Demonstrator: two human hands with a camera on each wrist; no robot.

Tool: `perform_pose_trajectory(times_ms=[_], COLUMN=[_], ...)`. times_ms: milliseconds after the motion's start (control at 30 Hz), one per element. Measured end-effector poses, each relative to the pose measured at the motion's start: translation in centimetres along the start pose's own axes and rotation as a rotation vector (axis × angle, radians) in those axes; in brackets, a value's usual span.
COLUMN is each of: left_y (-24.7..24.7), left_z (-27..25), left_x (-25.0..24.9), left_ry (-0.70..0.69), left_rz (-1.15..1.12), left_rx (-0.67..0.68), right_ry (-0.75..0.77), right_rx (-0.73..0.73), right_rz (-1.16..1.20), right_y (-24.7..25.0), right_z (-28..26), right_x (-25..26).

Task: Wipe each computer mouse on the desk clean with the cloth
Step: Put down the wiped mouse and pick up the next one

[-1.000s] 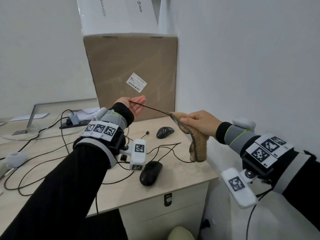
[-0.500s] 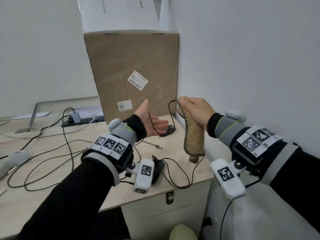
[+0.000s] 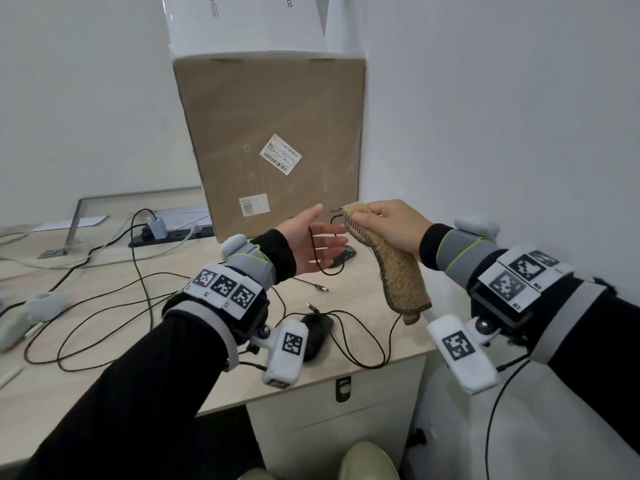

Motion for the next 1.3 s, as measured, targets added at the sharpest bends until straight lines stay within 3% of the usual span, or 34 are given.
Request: perform_pose_trajectory(times_ms=[67,233,400,500,633,833,933,1033,1100,1167,1300], left_y=[-0.5,1.4,8.3,11.3,10.5,2.8,0.2,-1.4,-1.3,0.0,5.5], left_z=[0.3,1.7,2.9,2.4,2.0,1.7,1.4,1.3,1.4,1.6,2.7], left_x=[-0.3,-1.3,-1.2,-0.6,-0.6,-0.4,-0.4,-0.2,-0.4,-1.0,-1.6], left_ry=[-0.012,-0.104,-0.147,-0.18,-0.19,-0.113,-0.138,-0.189,-0.238,-0.285,-0.251], left_rz=[-0.031,-0.145,-0.39,-0.587,-0.639,0.126,0.297,0.328,0.346,0.269,-0.172], left_rx=[-0.039,-0.291,-0.513,-0.575,-0.491,-0.194,-0.094,-0.002,-0.011,-0.085,-0.283], right_ry=[0.002,-0.083,-0.128,-0.133,-0.104,-0.019,-0.022,-0.026,-0.042,-0.061,-0.103], right_rx=[0.058,0.115,-0.013,-0.081,-0.154,-0.129,-0.121,-0.113,-0.104,-0.098,-0.15], right_rz=[-0.007,-0.04,-0.013,-0.021,0.043,0.02,0.016,0.029,0.033,0.012,-0.035], right_y=[-0.9,-1.4,1.4,2.6,2.7,0.7,0.3,0.0,-0.1,0.0,1.5], right_z=[-0.1,-0.7,-1.1,-1.4,-1.2,-0.2,0.3,0.2,0.1,0.0,-0.6], right_x=[-0.2,-1.8,-3.9,-4.9,-4.9,-2.4,-2.0,-1.9,-2.1,-2.5,-3.6])
Point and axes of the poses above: each hand's wrist, its own z-axis towards the middle knuckle, its own y-axis out of the back of the hand, x = y × z, the point moved 7 cm from there along z, towards the middle knuckle, and after that the axes turned 12 degrees about z, right-handed, at the moved point
